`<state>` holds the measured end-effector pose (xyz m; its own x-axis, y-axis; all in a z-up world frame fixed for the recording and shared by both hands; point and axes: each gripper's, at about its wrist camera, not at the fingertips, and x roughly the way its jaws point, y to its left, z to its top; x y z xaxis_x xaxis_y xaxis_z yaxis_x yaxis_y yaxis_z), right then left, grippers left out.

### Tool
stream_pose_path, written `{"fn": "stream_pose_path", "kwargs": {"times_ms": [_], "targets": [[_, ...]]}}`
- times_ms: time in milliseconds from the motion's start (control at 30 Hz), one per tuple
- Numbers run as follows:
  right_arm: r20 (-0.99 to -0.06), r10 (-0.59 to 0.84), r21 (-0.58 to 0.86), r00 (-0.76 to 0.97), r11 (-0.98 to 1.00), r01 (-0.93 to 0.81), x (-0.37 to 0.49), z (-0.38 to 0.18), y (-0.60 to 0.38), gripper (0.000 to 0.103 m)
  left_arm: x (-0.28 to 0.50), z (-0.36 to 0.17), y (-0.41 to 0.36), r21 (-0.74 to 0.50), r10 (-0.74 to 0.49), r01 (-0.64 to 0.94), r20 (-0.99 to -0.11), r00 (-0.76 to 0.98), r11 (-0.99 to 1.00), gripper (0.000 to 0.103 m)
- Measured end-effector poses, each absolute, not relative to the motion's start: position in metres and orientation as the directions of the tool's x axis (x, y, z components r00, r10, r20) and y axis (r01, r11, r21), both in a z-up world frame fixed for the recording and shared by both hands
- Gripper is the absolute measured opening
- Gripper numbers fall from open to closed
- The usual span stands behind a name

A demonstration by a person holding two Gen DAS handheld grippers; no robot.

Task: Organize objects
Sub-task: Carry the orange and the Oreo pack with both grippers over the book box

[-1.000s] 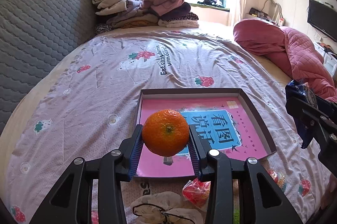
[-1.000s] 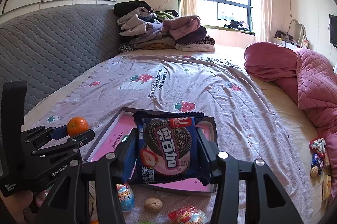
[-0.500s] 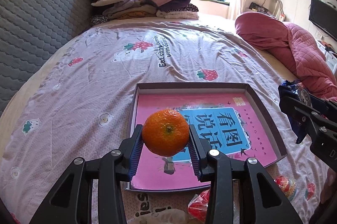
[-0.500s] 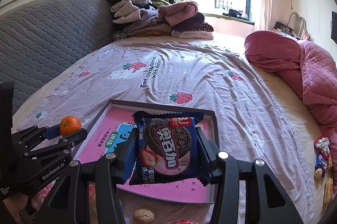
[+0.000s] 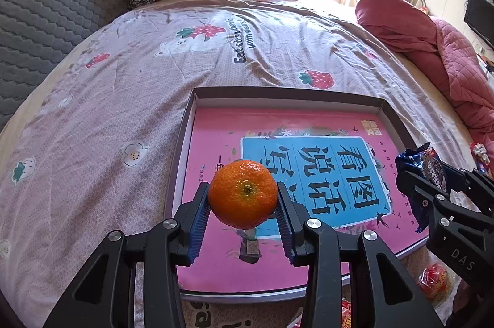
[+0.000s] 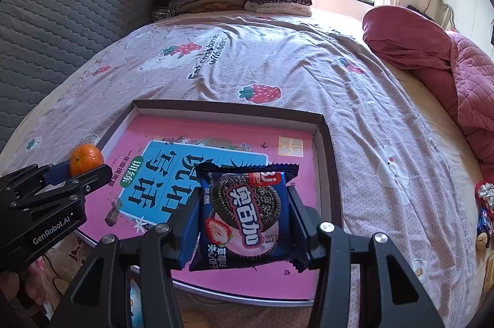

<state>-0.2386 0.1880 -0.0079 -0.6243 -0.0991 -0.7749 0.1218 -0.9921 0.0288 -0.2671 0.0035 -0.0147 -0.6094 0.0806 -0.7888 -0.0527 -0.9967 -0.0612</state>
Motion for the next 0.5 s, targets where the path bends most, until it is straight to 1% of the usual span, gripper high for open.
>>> {"fn": "stream_pose_path", "kwargs": {"times_ms": [133,267,500], "targets": [[-0.785,-0.082,0.012,-0.613,-0.993,0.118,-0.242,-0.016,0.188,0.051,-0.273,-0.025,0.006,-0.063,0.082,-0.053,-0.805,-0.587,-0.997,0.042],[-0.804,-0.105,0.043,-0.585,-0.992,0.119,-0.246,-0.023,0.189,0.051,-0.276,-0.03,0.009,-0.069,0.088,-0.055,-0.814,-0.575,-0.996,0.042],[-0.825,-0.074,0.013,-0.56,-0.994,0.112,-0.251,-0.034,0.186,0.051,-0.28,-0.038,0.012,-0.049,0.076,-0.062,-0.822,-0.564,-0.997,0.042]]}}
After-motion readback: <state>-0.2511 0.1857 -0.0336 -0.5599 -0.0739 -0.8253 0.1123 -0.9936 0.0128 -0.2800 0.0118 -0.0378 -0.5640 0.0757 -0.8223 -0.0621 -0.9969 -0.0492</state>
